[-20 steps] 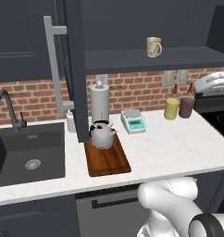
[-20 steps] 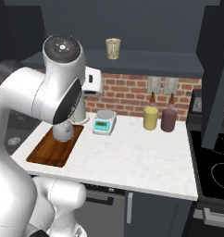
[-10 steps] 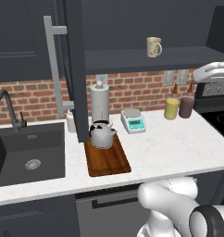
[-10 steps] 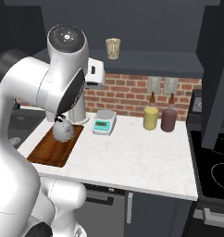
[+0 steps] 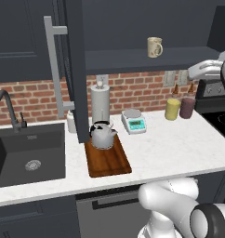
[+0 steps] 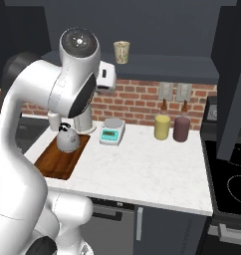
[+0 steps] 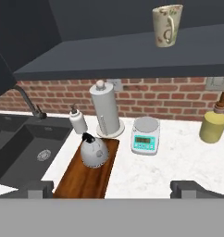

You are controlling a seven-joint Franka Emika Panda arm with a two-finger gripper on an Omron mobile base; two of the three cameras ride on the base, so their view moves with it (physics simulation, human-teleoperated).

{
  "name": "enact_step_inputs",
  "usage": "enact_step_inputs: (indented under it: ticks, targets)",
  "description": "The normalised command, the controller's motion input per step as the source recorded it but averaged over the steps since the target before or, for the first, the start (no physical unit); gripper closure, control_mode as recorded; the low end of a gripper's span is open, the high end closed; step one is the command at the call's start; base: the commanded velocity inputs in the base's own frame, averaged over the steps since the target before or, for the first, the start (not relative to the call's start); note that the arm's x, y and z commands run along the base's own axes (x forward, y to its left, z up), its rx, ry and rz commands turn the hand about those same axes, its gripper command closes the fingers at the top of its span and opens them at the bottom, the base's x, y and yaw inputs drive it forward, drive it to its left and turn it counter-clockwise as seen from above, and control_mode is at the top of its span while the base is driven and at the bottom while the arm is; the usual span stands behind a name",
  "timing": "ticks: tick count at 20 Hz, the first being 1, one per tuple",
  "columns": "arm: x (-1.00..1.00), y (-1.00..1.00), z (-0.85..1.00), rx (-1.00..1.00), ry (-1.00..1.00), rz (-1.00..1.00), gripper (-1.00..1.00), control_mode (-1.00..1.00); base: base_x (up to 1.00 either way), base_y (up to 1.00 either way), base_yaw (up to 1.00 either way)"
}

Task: Pick the kettle from the counter and place it on the tray. Then pick the mug from the cabinet and place it on the tray. Then close the cabinet doors.

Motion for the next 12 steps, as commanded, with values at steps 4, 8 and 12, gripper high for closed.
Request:
enact_step_inputs:
  ticks: [4,8,12]
  targets:
    - [0.24,0.00,0.00,0.00,0.00,-0.02,-1.00,-1.00,0.00,0.00,0.00]
    - [0.32,0.00,0.00,0.00,0.00,-0.02,-1.00,-1.00,0.00,0.00,0.00]
    - [0.32,0.00,0.00,0.00,0.00,-0.01,-1.00,-1.00,0.00,0.00,0.00]
